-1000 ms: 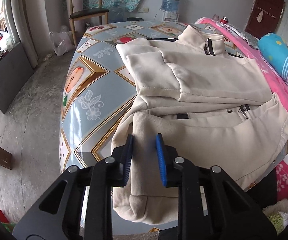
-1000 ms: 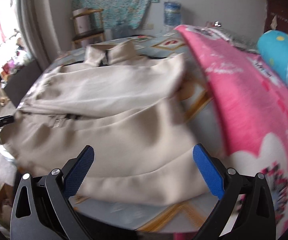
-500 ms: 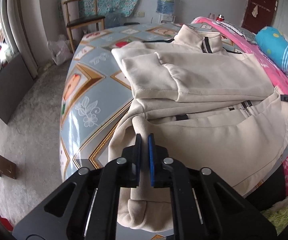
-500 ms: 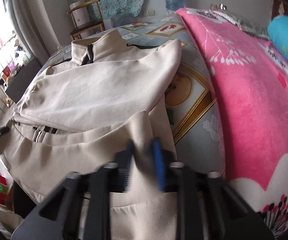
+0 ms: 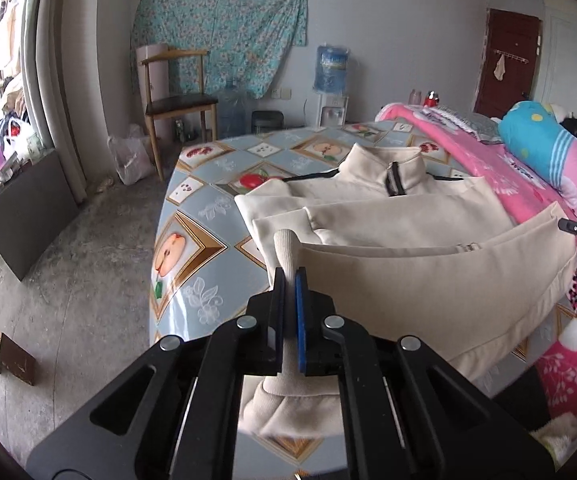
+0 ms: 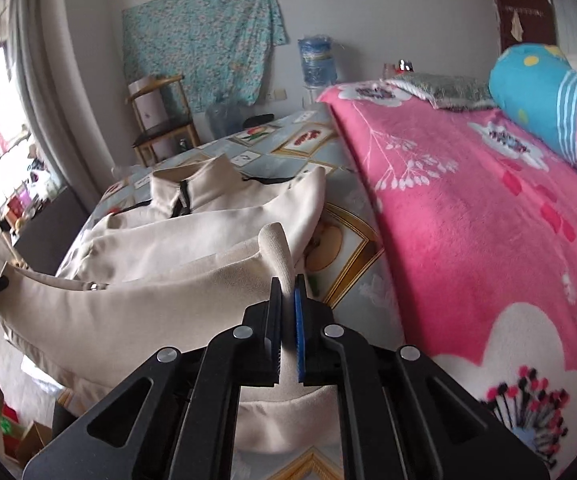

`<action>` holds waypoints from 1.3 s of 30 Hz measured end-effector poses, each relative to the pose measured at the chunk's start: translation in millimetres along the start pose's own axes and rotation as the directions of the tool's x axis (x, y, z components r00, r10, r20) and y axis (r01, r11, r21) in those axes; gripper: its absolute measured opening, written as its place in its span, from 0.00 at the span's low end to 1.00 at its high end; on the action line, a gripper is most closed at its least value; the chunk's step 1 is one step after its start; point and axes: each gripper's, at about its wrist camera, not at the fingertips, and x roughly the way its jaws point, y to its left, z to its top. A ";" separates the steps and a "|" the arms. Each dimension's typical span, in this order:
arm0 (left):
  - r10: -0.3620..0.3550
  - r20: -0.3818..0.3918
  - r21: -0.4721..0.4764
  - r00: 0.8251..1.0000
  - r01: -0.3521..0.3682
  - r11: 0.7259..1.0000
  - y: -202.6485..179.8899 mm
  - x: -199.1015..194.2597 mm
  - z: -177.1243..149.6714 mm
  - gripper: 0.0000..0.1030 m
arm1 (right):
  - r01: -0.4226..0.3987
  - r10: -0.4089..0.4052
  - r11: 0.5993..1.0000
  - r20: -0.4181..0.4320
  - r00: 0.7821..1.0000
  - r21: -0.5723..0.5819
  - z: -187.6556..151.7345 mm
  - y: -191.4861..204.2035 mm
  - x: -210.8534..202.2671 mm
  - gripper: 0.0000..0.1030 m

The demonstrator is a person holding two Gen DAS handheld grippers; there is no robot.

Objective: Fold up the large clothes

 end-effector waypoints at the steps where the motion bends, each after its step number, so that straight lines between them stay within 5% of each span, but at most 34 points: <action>1: -0.004 -0.021 -0.012 1.000 0.004 1.000 3.0 11.8 0.1 0.04 | 0.002 -0.002 1.000 -0.019 1.000 0.002 -0.8 -0.9 10.2 0.05; 4: -0.006 -0.136 -0.049 0.991 0.000 0.999 13.1 58.4 -11.4 0.06 | 0.034 -0.034 0.999 -0.148 0.988 -0.004 -6.7 -3.7 57.8 0.06; 6: 0.018 -0.195 -0.065 0.981 -0.031 0.997 18.4 75.1 -19.4 0.16 | 0.050 -0.047 0.999 -0.173 0.984 0.011 -6.6 -5.7 66.2 0.13; 10: 0.108 -0.111 -0.074 0.988 -0.116 0.990 23.1 50.5 -16.7 0.32 | 0.077 -0.072 0.995 -0.082 0.994 0.058 4.1 -6.2 33.0 0.51; 14: 0.009 -0.069 -0.089 0.998 -0.015 0.996 8.4 24.1 -13.5 0.32 | 0.017 -0.017 1.000 -0.026 1.000 0.021 5.9 21.0 1.9 0.60; 16: -0.101 -0.117 -0.072 0.988 0.093 0.993 -11.7 26.5 -15.8 0.41 | -0.058 0.056 0.998 -0.083 0.995 -0.020 -2.5 46.4 8.6 0.62; 19: -0.155 -0.177 -0.031 0.972 0.152 0.988 -44.3 38.0 -26.0 0.49 | -0.199 0.181 0.979 -0.234 0.955 -0.055 -28.6 96.2 38.6 0.63; 23: -0.083 -0.236 0.054 0.968 0.099 0.994 -81.1 62.6 -44.7 0.49 | -0.209 0.162 0.971 -0.319 0.934 -0.120 -53.9 138.3 66.2 0.63; 25: -0.024 -0.235 0.097 0.972 0.048 0.994 -90.1 68.3 -53.9 0.44 | -0.156 0.090 0.971 -0.330 0.940 -0.181 -63.4 149.8 76.4 0.63; 27: 0.028 -0.199 0.146 0.980 0.002 0.989 -98.2 66.9 -59.4 0.37 | -0.101 0.024 0.966 -0.305 0.952 -0.239 -65.8 156.1 74.0 0.54; 31: 0.065 -0.158 0.218 0.985 -0.029 0.975 -108.6 63.8 -64.8 0.03 | -0.054 -0.031 0.958 -0.290 0.957 -0.281 -63.9 152.4 68.2 0.08; 35: 0.099 -0.106 0.274 0.989 -0.066 0.959 -114.4 57.9 -63.1 0.01 | -0.075 0.002 0.964 -0.274 0.962 -0.257 -58.3 146.4 60.4 0.03; 39: 0.096 0.011 0.248 0.995 -0.095 0.964 -109.8 24.7 -37.6 0.01 | -0.076 0.037 0.969 -0.165 0.986 -0.234 -35.1 150.2 33.0 0.03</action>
